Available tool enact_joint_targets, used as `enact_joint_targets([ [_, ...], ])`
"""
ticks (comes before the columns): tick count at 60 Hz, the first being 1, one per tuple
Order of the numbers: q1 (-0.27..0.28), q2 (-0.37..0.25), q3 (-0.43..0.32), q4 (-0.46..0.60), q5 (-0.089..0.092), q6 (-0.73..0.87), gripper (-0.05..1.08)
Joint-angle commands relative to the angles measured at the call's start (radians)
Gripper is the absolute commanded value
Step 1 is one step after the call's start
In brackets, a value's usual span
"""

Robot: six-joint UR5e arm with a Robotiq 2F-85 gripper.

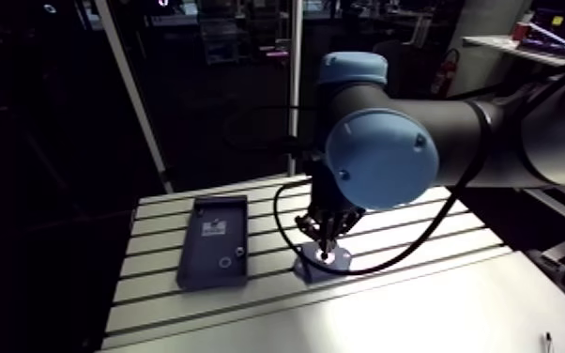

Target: Pick up the bearing and press it into the housing until flush.

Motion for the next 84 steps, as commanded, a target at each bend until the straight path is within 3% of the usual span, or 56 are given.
enact_joint_targets([
  [1, 0.004, -0.043, -0.022, 0.067, -0.003, 0.0, 0.9],
  [7, 0.004, -0.067, -0.04, 0.104, -0.003, 0.001, 0.86],
  [8, 0.004, -0.075, -0.051, 0.128, -0.005, 0.001, 0.66],
  [9, 0.004, -0.075, -0.051, 0.128, -0.005, 0.001, 0.66],
  [10, 0.004, -0.083, -0.062, 0.157, -0.011, 0.001, 0.28],
  [11, 0.004, -0.083, -0.062, 0.157, -0.011, 0.001, 0.28],
  [12, 0.004, -0.091, -0.073, 0.192, -0.013, 0.001, 0.02],
  [13, 0.007, -0.1, -0.088, 0.229, -0.015, 0.003, 0.0],
  [20, 0.009, -0.119, -0.139, 0.304, -0.012, 0.004, 0.0],
  [23, 0.01, -0.125, -0.21, 0.414, -0.009, 0.021, 0.0],
  [27, 0.013, -0.127, -0.235, 0.452, -0.008, 0.024, 0.0],
  [31, 0.018, -0.133, -0.304, 0.53, -0.015, 0.047, 0.0],
  [43, 0.048, -0.159, -0.41, 0.655, -0.017, 0.078, 0.0],
  [66, 0.068, -0.209, -0.456, 0.679, -0.024, 0.122, 0.01],
  [72, 0.08, -0.215, -0.474, 0.681, -0.051, 0.14, 0.01],
  [84, 0.093, -0.219, -0.488, 0.699, -0.043, 0.136, 0.01],
])
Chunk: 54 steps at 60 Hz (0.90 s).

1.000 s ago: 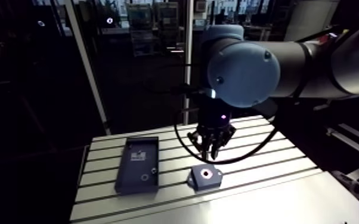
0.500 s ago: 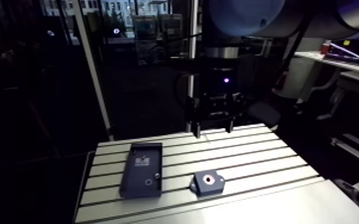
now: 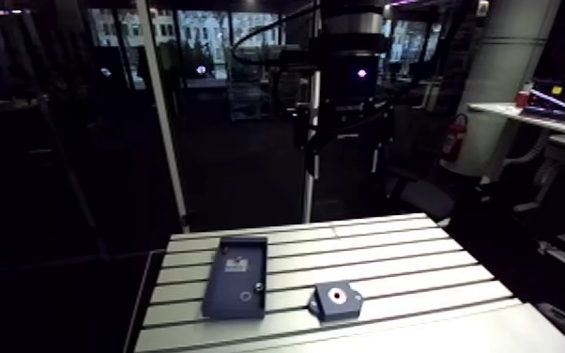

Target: Pick up the bearing and press it into the housing until flush.

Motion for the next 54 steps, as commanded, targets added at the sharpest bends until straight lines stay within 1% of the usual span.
enact_joint_targets([
  [1, 0.016, -0.012, -0.025, 0.023, -0.003, 0.009, 0.01],
  [3, 0.016, -0.012, -0.023, 0.022, 0.003, 0.01, 0.01],
  [6, 0.019, -0.01, -0.023, 0.022, 0.006, 0.012, 0.01],
  [7, 0.022, -0.01, -0.025, 0.022, 0.011, 0.012, 0.01],
  [8, 0.022, -0.01, -0.025, 0.022, 0.011, 0.012, 0.01],
  [10, 0.024, -0.007, -0.03, 0.02, 0.023, 0.014, 0.01],
  [11, 0.024, -0.007, -0.03, 0.02, 0.023, 0.014, 0.01],
  [12, 0.024, -0.005, -0.038, 0.021, 0.03, 0.014, 0.01],
  [13, 0.024, -0.005, -0.038, 0.021, 0.03, 0.014, 0.01],
  [15, 0.024, -0.001, -0.053, 0.022, 0.055, 0.015, 0.01],
  [17, 0.024, -0.001, -0.053, 0.022, 0.055, 0.015, 0.01],
  [18, 0.024, 0.0, -0.059, 0.023, 0.066, 0.015, 0.01],
  [19, 0.024, 0.0, -0.059, 0.023, 0.066, 0.015, 0.01],
  [21, 0.022, 0.005, -0.07, 0.023, 0.077, 0.019, 0.01],
  [24, 0.024, 0.005, -0.073, 0.023, 0.075, 0.022, 0.01],
  [27, 0.022, 0.005, -0.08, 0.022, 0.067, 0.023, 0.01],
  [30, 0.022, 0.005, -0.083, 0.022, 0.065, 0.023, 0.01],
  [32, 0.024, 0.006, -0.088, 0.023, 0.058, 0.023, 0.01],
  [36, 0.024, 0.008, -0.092, 0.022, 0.052, 0.023, 0.01],
  [46, 0.022, 0.011, -0.1, 0.023, 0.045, 0.023, 0.01],
  [54, 0.022, 0.019, -0.099, 0.022, 0.045, 0.021, 0.01],
])
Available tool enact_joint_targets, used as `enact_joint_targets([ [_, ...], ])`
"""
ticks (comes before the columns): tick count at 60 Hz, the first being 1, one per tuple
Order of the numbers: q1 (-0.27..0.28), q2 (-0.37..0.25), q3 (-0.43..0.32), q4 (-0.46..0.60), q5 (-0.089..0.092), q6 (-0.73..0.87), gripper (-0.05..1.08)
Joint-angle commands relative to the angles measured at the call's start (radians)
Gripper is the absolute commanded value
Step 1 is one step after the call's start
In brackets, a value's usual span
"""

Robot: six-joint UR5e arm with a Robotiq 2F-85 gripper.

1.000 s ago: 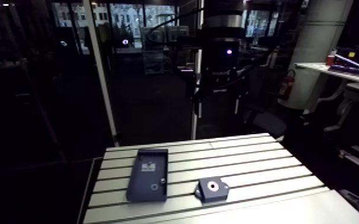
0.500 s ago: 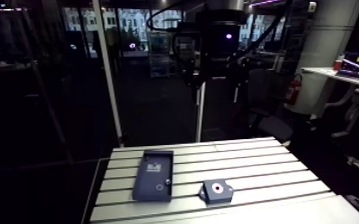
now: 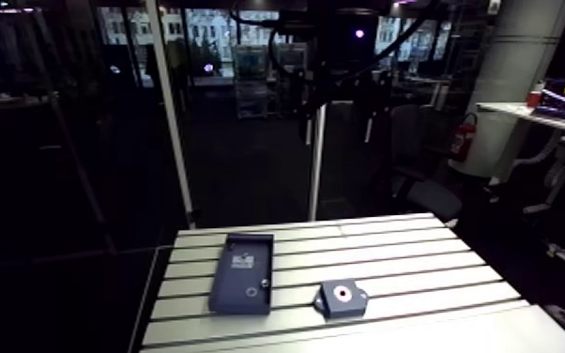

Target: Pick up the bearing and press it into the housing until flush.

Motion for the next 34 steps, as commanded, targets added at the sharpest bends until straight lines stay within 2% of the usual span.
enact_joint_targets([
  [1, 0.0, 0.009, -0.004, -0.001, -0.005, -0.001, 0.01],
  [34, -0.002, 0.011, 0.006, -0.007, -0.001, 0.001, 0.01],
])
